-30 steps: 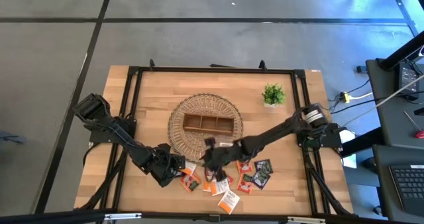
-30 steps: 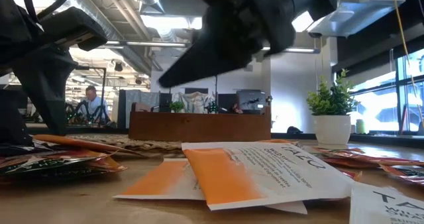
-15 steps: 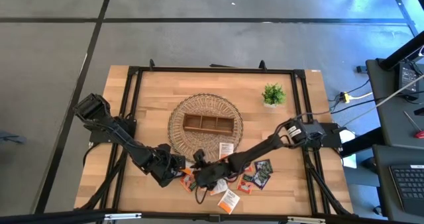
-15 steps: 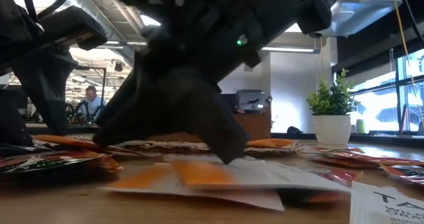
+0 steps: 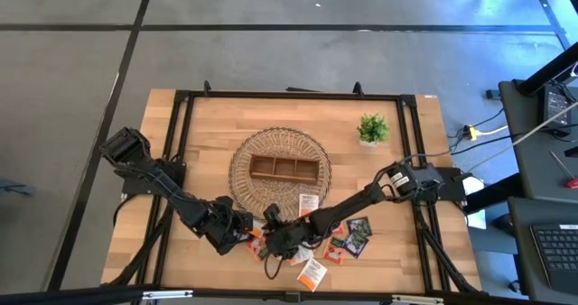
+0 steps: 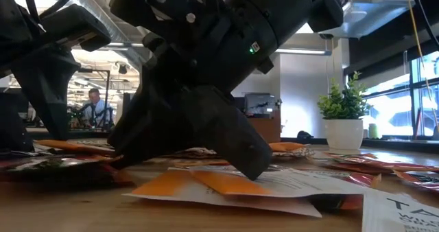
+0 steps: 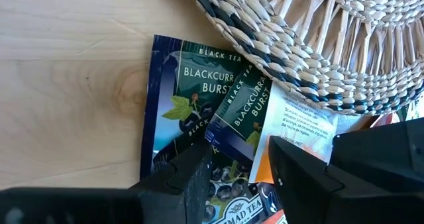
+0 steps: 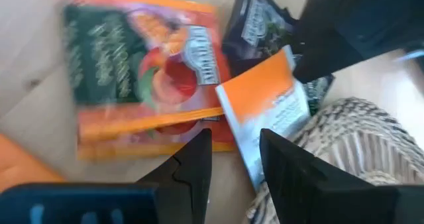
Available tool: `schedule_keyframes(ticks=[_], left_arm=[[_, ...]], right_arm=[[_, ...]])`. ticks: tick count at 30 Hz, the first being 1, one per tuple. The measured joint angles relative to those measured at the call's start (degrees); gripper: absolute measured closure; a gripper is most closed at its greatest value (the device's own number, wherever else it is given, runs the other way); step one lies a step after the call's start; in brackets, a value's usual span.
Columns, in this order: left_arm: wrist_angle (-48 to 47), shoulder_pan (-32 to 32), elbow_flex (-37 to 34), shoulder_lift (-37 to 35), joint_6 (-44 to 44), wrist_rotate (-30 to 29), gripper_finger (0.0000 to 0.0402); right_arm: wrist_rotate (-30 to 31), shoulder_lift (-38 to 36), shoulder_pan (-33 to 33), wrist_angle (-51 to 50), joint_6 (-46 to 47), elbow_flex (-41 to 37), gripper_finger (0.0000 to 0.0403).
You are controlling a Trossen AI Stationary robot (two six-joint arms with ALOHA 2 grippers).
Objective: Pick & Place Tea
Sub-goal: Put the white tea bag into the left section of the wooden organizer
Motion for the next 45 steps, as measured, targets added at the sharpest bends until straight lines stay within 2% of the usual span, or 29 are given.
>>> schedule_keyframes(ticks=[14, 29, 35, 45], left_arm=[[0.37, 0.00, 0.02, -0.02, -0.06, 0.18, 0.0252], [0.91, -0.02, 0.02, -0.02, -0.13, 0.35, 0.0254], [0.98, -0.07, 0.02, -0.02, -0.11, 0.30, 0.0252], [1.63, -2.28, 0.11, -0.08, -0.23, 2.61, 0.0252]], right_arm=[[2.70, 0.02, -0.03, 1.23, 0.00, -0.11, 0.0278], [2.66, 0.04, -0.03, 1.20, 0.00, -0.13, 0.0395], [4.33, -0.04, 0.30, 1.15, -0.02, -0.15, 0.0394], [3.90, -2.23, 0.43, -5.56, 1.29, 4.15, 0.0400]])
